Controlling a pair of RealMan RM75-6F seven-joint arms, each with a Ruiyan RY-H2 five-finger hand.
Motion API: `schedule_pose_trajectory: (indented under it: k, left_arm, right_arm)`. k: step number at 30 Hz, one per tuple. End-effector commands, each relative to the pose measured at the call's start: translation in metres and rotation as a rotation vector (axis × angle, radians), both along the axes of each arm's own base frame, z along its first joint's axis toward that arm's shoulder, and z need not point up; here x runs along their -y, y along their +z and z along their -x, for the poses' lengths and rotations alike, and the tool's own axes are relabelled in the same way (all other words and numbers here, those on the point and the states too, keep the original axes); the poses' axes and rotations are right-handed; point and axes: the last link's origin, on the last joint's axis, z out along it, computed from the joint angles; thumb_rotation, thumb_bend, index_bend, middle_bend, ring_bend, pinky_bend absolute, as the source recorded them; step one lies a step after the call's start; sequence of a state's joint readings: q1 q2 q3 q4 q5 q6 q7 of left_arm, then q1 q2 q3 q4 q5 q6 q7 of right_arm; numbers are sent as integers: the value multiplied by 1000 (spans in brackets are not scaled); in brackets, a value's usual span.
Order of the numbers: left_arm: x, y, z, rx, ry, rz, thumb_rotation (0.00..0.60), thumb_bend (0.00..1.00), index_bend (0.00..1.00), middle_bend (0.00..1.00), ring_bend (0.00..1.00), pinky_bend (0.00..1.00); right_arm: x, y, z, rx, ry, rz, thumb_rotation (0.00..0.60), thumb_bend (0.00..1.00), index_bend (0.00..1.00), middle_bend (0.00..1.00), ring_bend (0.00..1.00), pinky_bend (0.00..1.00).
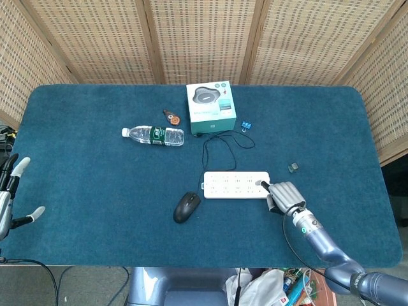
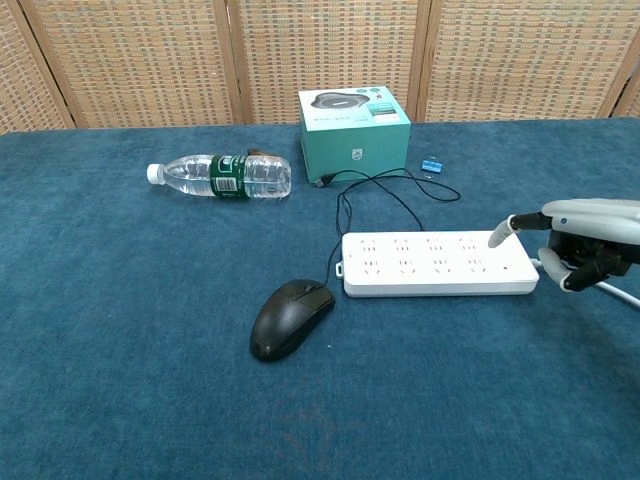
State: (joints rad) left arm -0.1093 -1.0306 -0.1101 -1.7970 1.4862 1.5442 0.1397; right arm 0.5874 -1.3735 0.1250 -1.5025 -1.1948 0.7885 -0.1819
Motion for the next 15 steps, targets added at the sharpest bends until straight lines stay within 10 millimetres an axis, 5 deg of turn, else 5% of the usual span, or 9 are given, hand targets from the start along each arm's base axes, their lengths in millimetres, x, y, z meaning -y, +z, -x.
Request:
schedule_pose_trajectory:
  k: [1,15]
  left_arm:
    - [0,0,0,0,0,-1,600,0,0,0,0,0]
    - [-1,0,0,-1,1,3,600,0,0,0,0,0]
  right_arm:
    - [3,-3,1,-19,-10,-3,600,823,169,861,922,1000]
    - [4,2,5,-40,-22,1,600,823,193,861,922,1000]
